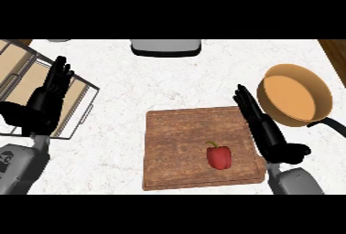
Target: Pick the bell pepper from the cutting board and place it in the pot
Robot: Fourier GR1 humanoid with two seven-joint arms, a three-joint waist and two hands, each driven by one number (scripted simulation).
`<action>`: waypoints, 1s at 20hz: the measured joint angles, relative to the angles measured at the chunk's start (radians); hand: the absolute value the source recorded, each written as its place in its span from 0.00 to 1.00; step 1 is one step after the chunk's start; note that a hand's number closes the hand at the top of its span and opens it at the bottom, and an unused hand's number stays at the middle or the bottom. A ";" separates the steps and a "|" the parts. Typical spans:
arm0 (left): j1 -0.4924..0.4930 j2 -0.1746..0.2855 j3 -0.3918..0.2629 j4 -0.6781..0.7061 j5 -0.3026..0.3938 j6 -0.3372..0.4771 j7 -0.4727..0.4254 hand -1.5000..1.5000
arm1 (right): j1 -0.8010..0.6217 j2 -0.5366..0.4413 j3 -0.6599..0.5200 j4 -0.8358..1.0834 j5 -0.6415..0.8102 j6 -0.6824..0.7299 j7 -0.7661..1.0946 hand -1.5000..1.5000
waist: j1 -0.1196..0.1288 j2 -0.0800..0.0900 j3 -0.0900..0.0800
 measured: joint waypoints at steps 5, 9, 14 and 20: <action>0.001 -0.045 -0.021 0.030 0.006 0.006 0.036 0.50 | -0.174 -0.103 0.012 -0.044 -0.061 0.230 0.060 1.00 | 0.014 0.008 -0.015; 0.004 -0.068 -0.019 0.009 0.020 0.013 0.037 0.50 | -0.329 -0.278 -0.006 -0.053 0.070 0.323 0.029 0.00 | 0.024 -0.002 -0.021; 0.016 -0.094 -0.013 -0.059 0.027 0.043 0.034 0.50 | -0.384 -0.420 -0.010 0.013 0.192 0.453 -0.227 0.00 | 0.015 0.006 -0.014; 0.010 -0.084 0.026 -0.103 0.027 0.043 0.039 0.50 | -0.424 -0.518 0.010 0.068 0.356 0.496 -0.460 0.00 | 0.000 0.006 -0.011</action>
